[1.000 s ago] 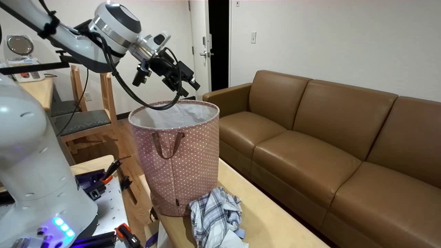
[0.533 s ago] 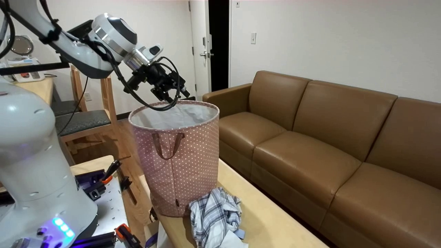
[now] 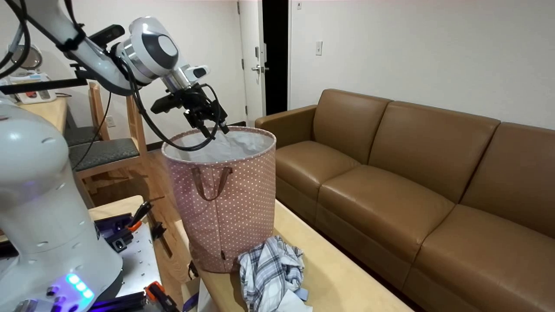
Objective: Remove three things from the carrier bag and put them on the table
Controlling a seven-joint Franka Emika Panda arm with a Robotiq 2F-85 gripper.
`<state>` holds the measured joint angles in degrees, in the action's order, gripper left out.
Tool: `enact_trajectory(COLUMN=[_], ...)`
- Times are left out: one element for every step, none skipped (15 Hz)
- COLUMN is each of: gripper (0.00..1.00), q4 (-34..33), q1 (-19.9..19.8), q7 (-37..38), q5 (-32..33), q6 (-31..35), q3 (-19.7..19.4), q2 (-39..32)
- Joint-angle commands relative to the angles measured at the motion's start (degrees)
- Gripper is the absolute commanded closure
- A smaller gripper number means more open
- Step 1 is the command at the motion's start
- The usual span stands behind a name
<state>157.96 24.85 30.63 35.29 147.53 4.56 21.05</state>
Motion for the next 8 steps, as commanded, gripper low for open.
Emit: enact_trajectory(gripper=[0.0,0.0,0.0,0.0,0.0,0.0,0.0,0.0], q4=[-4.28,-4.63,-5.3,-5.87,-6.42,-7.05,-7.77,-8.47], q1=[3.47,-2.74,-3.23,-4.57,-5.61,-5.9,-6.51,-6.76], q7=[-8.78,-12.29,-13.23,-13.74,-13.79,-15.29,-14.83,-15.32], q5=[-12.41,-17.19,-18.96,-19.74,-20.22,-22.03,-22.16,-22.94], q6=[3.82,6.12,7.15,8.87,10.33,12.21,13.64,15.68], q3=[-2.85,3.31,3.66,4.64,5.4,5.73,6.2,6.29], q2=[-10.4,-12.8,-15.42,-18.77,-21.65,-25.58,-28.87,-32.7])
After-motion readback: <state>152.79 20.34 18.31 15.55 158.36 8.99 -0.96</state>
